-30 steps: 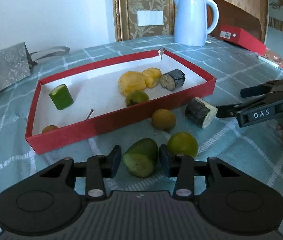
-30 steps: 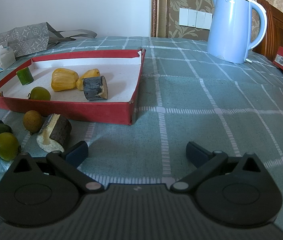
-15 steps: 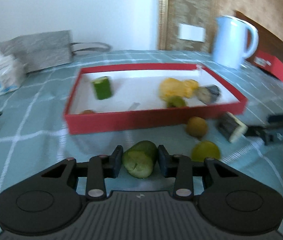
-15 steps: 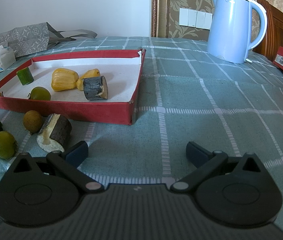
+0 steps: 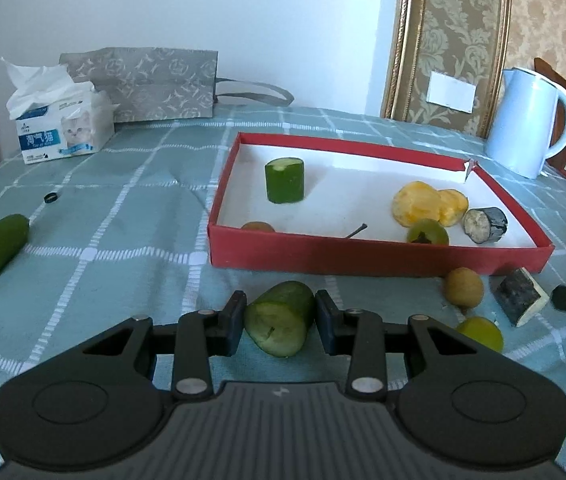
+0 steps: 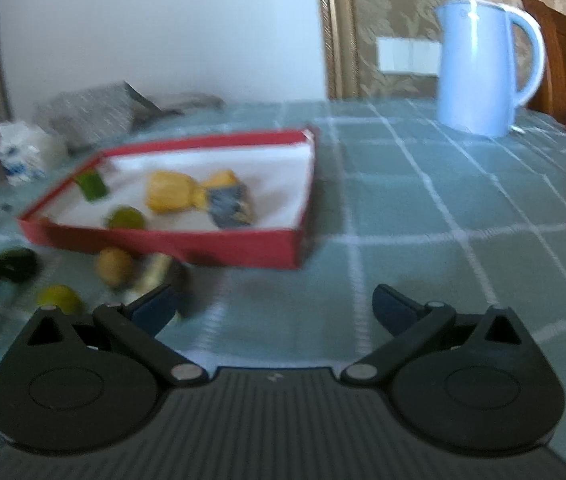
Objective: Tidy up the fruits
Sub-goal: 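Grasp the pale round cut fruit with the right tool while the left tool holds the cucumber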
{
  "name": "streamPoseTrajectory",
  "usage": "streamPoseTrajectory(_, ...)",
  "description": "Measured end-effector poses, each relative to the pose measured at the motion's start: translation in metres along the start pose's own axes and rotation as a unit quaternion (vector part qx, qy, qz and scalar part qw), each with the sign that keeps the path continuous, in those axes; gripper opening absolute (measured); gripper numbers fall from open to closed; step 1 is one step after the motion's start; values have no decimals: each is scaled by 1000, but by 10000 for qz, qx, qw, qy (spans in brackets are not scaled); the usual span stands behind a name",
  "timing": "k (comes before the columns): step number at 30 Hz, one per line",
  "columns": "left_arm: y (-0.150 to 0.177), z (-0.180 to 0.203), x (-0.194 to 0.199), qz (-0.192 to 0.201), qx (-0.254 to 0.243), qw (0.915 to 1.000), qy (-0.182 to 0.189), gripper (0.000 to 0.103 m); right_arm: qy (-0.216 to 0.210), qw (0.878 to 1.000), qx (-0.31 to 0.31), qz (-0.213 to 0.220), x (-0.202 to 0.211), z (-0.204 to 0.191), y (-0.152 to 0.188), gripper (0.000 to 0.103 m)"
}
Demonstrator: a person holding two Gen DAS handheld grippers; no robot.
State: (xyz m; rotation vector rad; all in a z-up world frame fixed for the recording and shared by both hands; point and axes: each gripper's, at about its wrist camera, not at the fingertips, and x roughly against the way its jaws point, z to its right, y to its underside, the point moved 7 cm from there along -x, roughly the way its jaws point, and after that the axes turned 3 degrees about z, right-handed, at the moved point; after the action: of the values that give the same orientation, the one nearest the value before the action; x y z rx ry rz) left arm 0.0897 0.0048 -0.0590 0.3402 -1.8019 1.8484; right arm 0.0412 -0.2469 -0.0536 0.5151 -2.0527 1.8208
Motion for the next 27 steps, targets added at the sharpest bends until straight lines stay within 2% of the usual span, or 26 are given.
streamPoseTrajectory(4, 1, 1, 0, 6, -55, 10000, -27, 36, -30, 9990, 269, 343, 11, -17, -7, 103)
streamPoseTrajectory(9, 2, 2, 1, 5, -80, 10000, -31, 36, -120, 9992, 380, 57, -1, -36, -7, 103)
streamPoseTrajectory(12, 2, 2, 1, 7, -92, 10000, -34, 36, -11, 9986, 534, -23, -6, -43, -9, 94)
streamPoseTrajectory(14, 2, 3, 1, 9, -138, 9999, -51, 36, -88, 9979, 610, -175, -13, -49, -8, 92)
streamPoseTrajectory(16, 3, 4, 1, 13, -194, 9998, -78, 36, -94, 9977, 637, -201, -16, -53, -6, 84)
streamPoseTrajectory(18, 3, 5, 1, 12, -213, 9997, -83, 36, -11, 9968, 747, -280, -22, -56, -3, 82)
streamPoseTrajectory(20, 3, 5, 1, 11, -199, 9998, -75, 36, -2, 9965, 752, -355, -27, -57, 0, 71)
streamPoseTrajectory(21, 3, 5, 1, 10, -195, 9998, -70, 36, -57, 9966, 725, -382, -29, -57, 0, 65)
streamPoseTrajectory(22, 3, 6, 1, 10, -192, 9998, -67, 36, -92, 9968, 690, -397, -30, -57, 0, 52)
streamPoseTrajectory(24, 3, 6, 1, 11, -190, 9998, -65, 36, -91, 9964, 748, -397, -31, -58, 1, 34)
streamPoseTrajectory(27, 3, 5, 1, 10, -194, 9998, -67, 36, -31, 9958, 853, -339, -30, -59, 3, 33)
